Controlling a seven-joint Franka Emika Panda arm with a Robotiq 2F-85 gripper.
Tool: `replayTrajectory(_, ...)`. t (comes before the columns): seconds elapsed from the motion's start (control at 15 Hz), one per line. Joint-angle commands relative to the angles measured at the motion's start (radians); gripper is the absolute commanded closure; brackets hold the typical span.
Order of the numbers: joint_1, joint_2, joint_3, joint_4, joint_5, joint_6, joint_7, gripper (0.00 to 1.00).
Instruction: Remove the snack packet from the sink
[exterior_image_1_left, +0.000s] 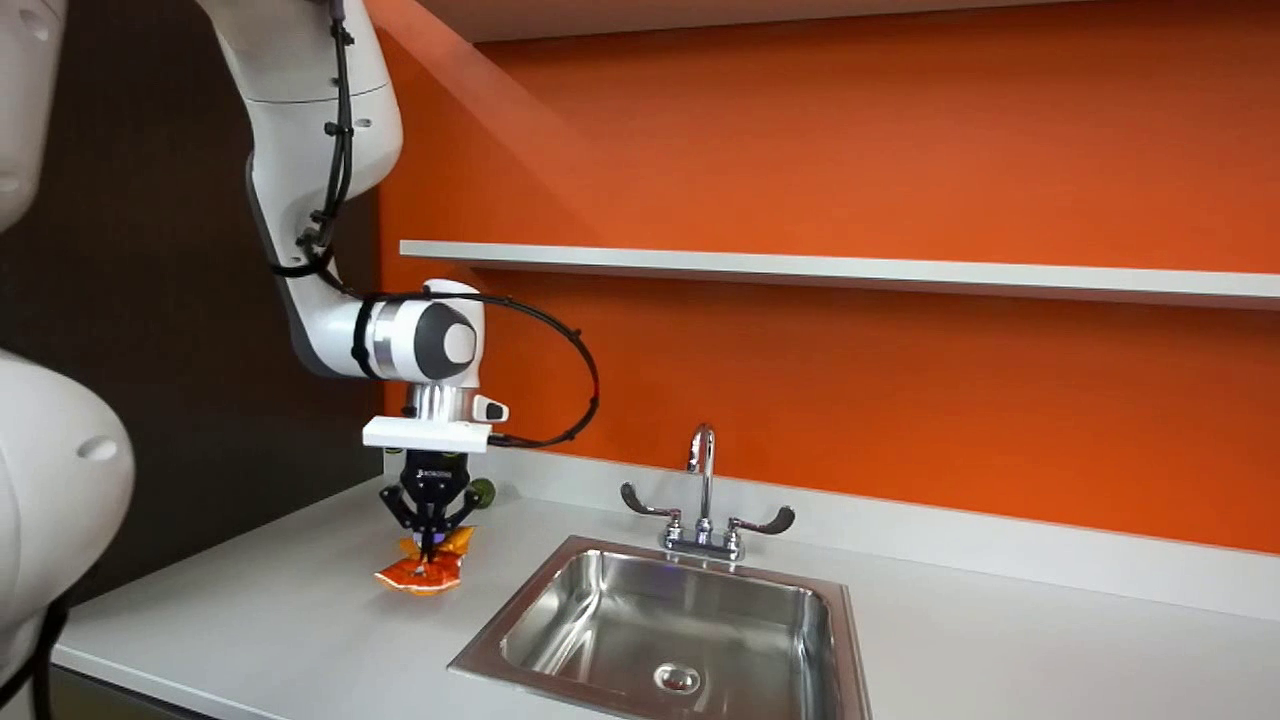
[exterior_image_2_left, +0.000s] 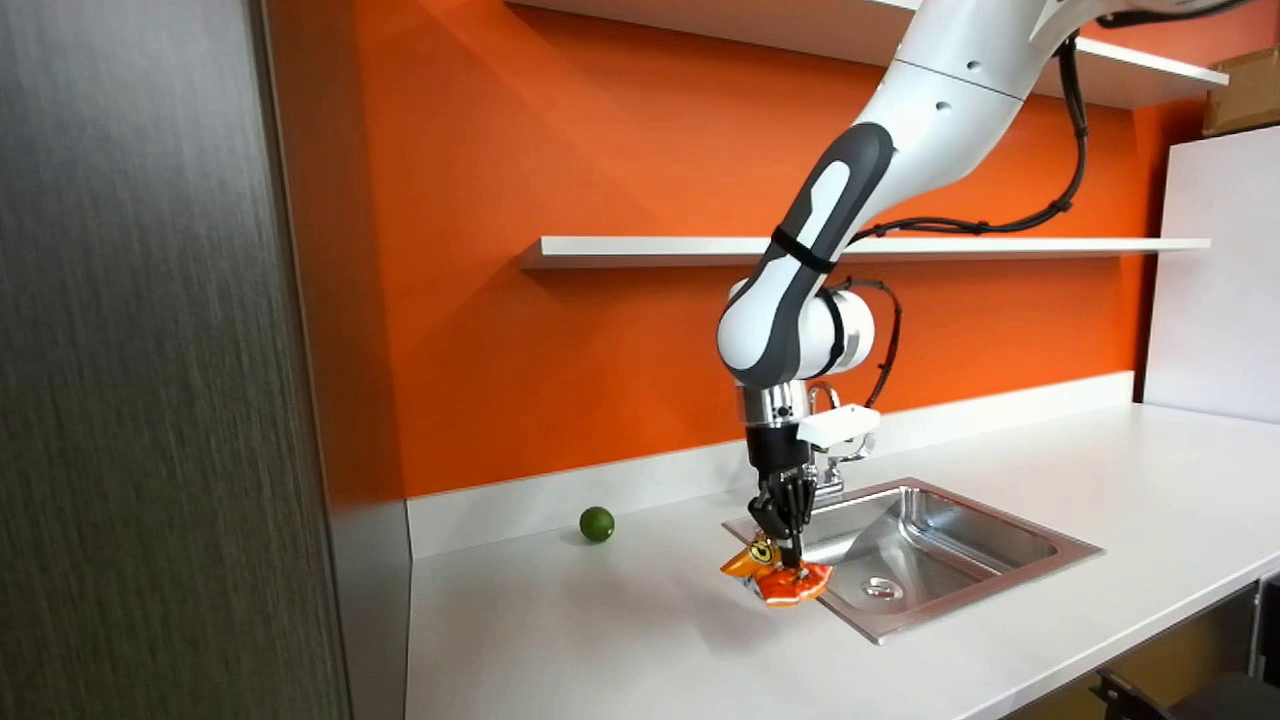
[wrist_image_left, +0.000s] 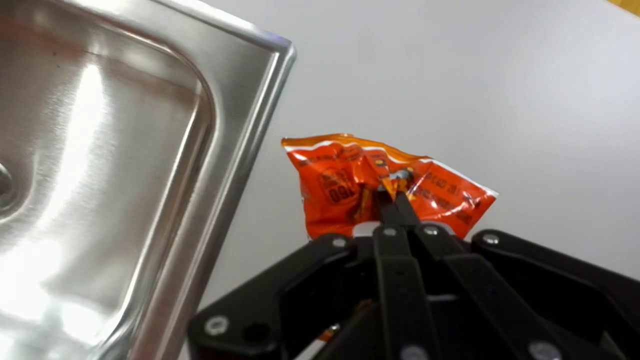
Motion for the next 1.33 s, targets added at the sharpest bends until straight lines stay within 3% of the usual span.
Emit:
replayTrajectory(0.0,0.026,0.059,0.031,0.061,-0.009,-0.04,0.039,1.0)
replayTrajectory(0.6,0.05,0.19,0.053,0.164,-0.01,-0.041,0.046,1.0)
replayTrajectory(0.67,0.05,0.195,0.053,0.17,-0.01,-0.04,0.049,0.75)
replayTrajectory(0.8,0.048,0.196,0.056,0.179,-0.004,-0.043,0.047,0.66)
replayTrajectory(1.27,0.044,0.129,0.066,0.16,0.018,-0.045,0.062,0.12)
